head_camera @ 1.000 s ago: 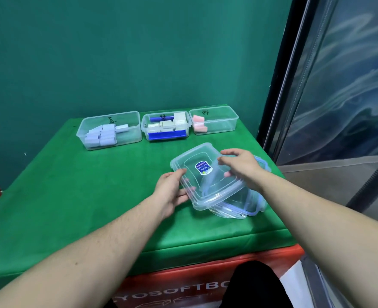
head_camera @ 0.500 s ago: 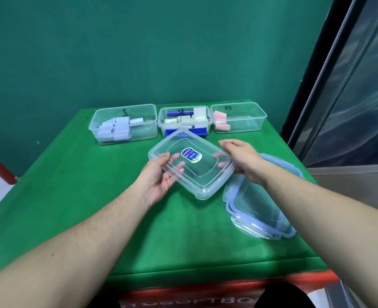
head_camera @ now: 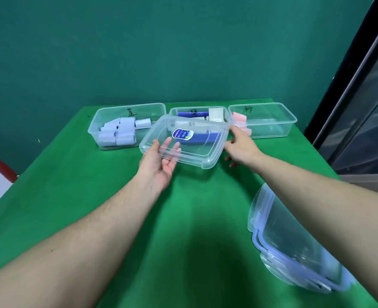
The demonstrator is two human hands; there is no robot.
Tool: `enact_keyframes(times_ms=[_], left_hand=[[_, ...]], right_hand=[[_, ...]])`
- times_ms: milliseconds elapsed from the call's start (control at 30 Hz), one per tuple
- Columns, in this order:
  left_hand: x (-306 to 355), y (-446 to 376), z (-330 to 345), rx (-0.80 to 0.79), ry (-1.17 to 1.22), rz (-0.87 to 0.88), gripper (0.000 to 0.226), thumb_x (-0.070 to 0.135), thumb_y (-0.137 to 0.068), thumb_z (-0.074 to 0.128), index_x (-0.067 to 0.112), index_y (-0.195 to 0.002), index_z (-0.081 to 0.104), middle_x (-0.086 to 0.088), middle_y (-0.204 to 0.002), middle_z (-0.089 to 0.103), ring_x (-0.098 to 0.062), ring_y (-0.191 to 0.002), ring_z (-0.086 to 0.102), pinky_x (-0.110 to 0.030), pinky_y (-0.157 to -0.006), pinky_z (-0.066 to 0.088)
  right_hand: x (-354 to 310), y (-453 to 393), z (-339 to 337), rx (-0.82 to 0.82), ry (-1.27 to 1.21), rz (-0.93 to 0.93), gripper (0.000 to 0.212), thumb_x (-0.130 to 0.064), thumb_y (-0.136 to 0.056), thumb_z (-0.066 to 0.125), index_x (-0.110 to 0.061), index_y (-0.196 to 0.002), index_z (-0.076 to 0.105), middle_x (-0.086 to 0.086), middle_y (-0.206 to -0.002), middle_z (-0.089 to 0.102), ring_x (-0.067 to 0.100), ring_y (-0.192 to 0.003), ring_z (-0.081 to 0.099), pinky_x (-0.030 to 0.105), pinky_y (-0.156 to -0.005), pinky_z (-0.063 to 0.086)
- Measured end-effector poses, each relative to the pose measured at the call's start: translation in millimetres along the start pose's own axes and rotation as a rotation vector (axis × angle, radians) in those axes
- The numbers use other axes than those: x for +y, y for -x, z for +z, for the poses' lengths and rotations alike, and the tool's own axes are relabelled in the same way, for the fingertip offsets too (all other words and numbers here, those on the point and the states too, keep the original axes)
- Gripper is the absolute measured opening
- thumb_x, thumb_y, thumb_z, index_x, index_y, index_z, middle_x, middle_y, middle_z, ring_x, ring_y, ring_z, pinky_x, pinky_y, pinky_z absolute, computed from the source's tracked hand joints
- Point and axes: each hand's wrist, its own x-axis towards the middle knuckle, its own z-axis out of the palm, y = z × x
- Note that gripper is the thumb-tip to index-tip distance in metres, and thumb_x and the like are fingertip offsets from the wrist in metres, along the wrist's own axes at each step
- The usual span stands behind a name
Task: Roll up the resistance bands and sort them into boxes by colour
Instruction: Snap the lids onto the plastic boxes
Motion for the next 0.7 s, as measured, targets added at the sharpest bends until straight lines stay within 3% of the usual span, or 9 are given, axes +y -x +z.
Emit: enact_keyframes(times_ms=[100,167,233,333,433,500,600,700], left_hand=[[3.7,-18.5,4.9,-0.004,0.036,-0.005,0.037,0.03,-0.104,0.044,0.005,-0.131,0.051,-0.01,-0.114,0.072,-0.022,-0.082,0.075,-0.03,-0.058,0.06],[5.7,-28.9,7.3,-0.008,0.058,-0.011,0.041,0.032,-0.104,0.044,0.006,-0.135,0.05,-0.01,-0.115,0.072,-0.023,-0.086,0.075,-0.031,-0.059,0.06],[6.0,-33.9,9.6,-0.015,0.069,-0.006,0.04,0.032,-0.104,0.044,0.006,-0.134,0.051,-0.01,-0.113,0.072,-0.023,-0.087,0.074,-0.033,-0.063,0.061],[4.8,-34.7,15.5,-0.037,0.085,0.0,0.03,0.029,-0.105,0.044,0.006,-0.122,0.052,-0.011,-0.112,0.073,-0.024,-0.09,0.073,-0.037,-0.077,0.061],[2.9,-33.7,20.5,-0.051,0.092,0.016,0.033,0.027,-0.105,0.045,0.006,-0.13,0.049,-0.012,-0.113,0.072,-0.025,-0.088,0.073,-0.036,-0.072,0.062],[2.4,-32.7,21.0,-0.056,0.095,0.033,0.037,0.028,-0.104,0.047,0.005,-0.134,0.047,-0.013,-0.115,0.071,-0.025,-0.086,0.074,-0.035,-0.064,0.061],[1.3,-27.3,21.0,-0.025,0.115,0.028,0.042,0.028,-0.1,0.054,0.004,-0.135,0.047,-0.017,-0.118,0.068,-0.027,-0.087,0.074,-0.035,-0.062,0.061],[-2.8,-14.3,23.4,0.029,0.115,0.073,0.039,0.022,-0.098,0.059,0.003,-0.131,0.05,-0.012,-0.104,0.069,-0.022,-0.08,0.073,-0.034,-0.07,0.062]], right_hand=[[-6.3,-26.4,6.9,-0.029,0.151,-0.064,0.041,-0.031,-0.093,0.058,-0.029,-0.131,0.043,0.005,-0.082,0.065,0.027,-0.064,0.066,0.038,-0.051,0.058],[-9.9,-43.7,10.9,-0.038,0.31,-0.083,0.036,-0.036,-0.093,0.057,-0.027,-0.127,0.047,0.003,-0.09,0.068,0.026,-0.069,0.065,0.027,-0.047,0.055],[-13.2,-55.8,10.5,-0.044,0.486,-0.093,0.029,-0.027,-0.097,0.054,-0.015,-0.124,0.057,0.009,-0.102,0.069,0.025,-0.073,0.06,0.026,-0.055,0.053],[-15.7,-58.3,6.4,-0.022,0.636,-0.102,0.026,-0.013,-0.099,0.051,-0.003,-0.12,0.062,0.016,-0.11,0.063,0.022,-0.086,0.045,0.029,-0.074,0.036],[-11.5,-47.9,6.0,0.053,0.61,-0.083,0.018,-0.01,-0.096,0.05,-0.006,-0.091,0.067,0.011,-0.09,0.059,0.025,-0.08,0.044,0.028,-0.061,0.033],[-7.2,-37.3,5.3,0.072,0.508,-0.079,0.026,-0.009,-0.093,0.052,-0.015,-0.069,0.059,-0.001,-0.071,0.058,0.025,-0.069,0.046,0.026,-0.059,0.036],[0.1,-20.5,-0.2,0.024,0.399,-0.112,0.019,-0.01,-0.089,0.057,-0.019,-0.074,0.066,-0.012,-0.059,0.062,0.014,-0.059,0.06,0.022,-0.055,0.044],[2.7,-1.8,-2.3,-0.027,0.266,-0.097,0.021,-0.005,-0.085,0.057,-0.02,-0.078,0.069,-0.005,-0.063,0.07,0.013,-0.058,0.065,0.024,-0.057,0.05]])
